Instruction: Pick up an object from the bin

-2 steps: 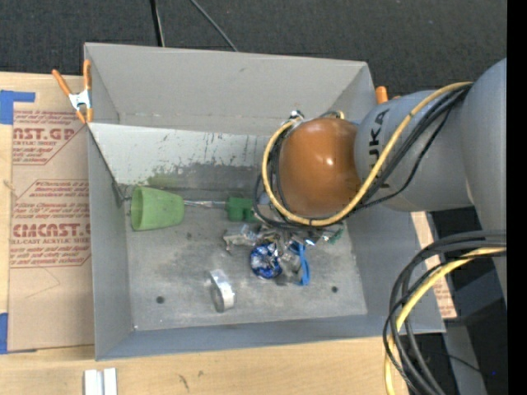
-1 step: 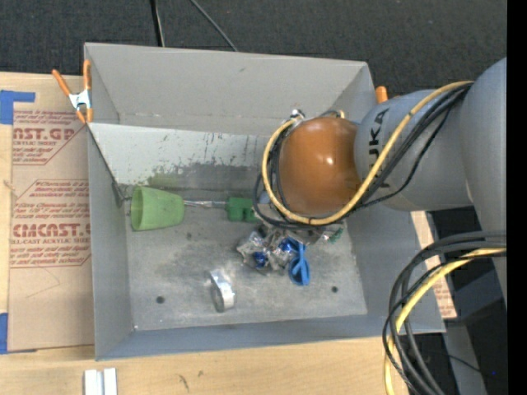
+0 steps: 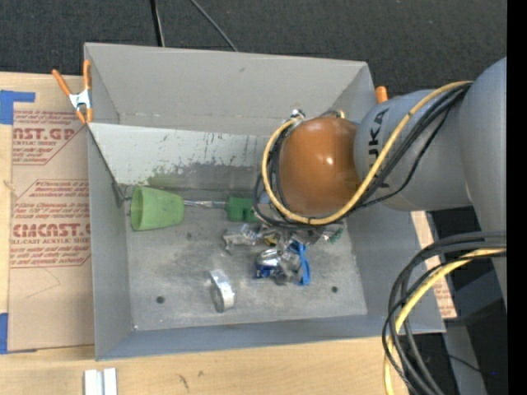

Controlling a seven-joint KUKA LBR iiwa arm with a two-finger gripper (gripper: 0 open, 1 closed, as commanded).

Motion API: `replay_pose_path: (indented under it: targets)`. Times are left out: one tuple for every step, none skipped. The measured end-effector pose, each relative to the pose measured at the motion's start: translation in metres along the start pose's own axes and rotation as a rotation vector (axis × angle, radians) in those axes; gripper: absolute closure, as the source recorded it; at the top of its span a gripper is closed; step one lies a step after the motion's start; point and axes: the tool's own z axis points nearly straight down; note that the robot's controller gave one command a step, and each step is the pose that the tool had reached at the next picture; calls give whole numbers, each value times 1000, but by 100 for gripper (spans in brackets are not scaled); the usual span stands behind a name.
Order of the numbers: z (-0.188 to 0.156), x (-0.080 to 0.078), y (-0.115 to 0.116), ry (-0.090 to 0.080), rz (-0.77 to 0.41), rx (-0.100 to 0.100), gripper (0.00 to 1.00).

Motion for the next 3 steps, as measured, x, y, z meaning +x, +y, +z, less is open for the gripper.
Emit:
replay_pose_path:
  targets:
    - [0,0,0,0,0,0,100]
    - [-65,-23,-25,-2,-464,5,100]
    - [-153,-15,-5,-3,-479,9,100]
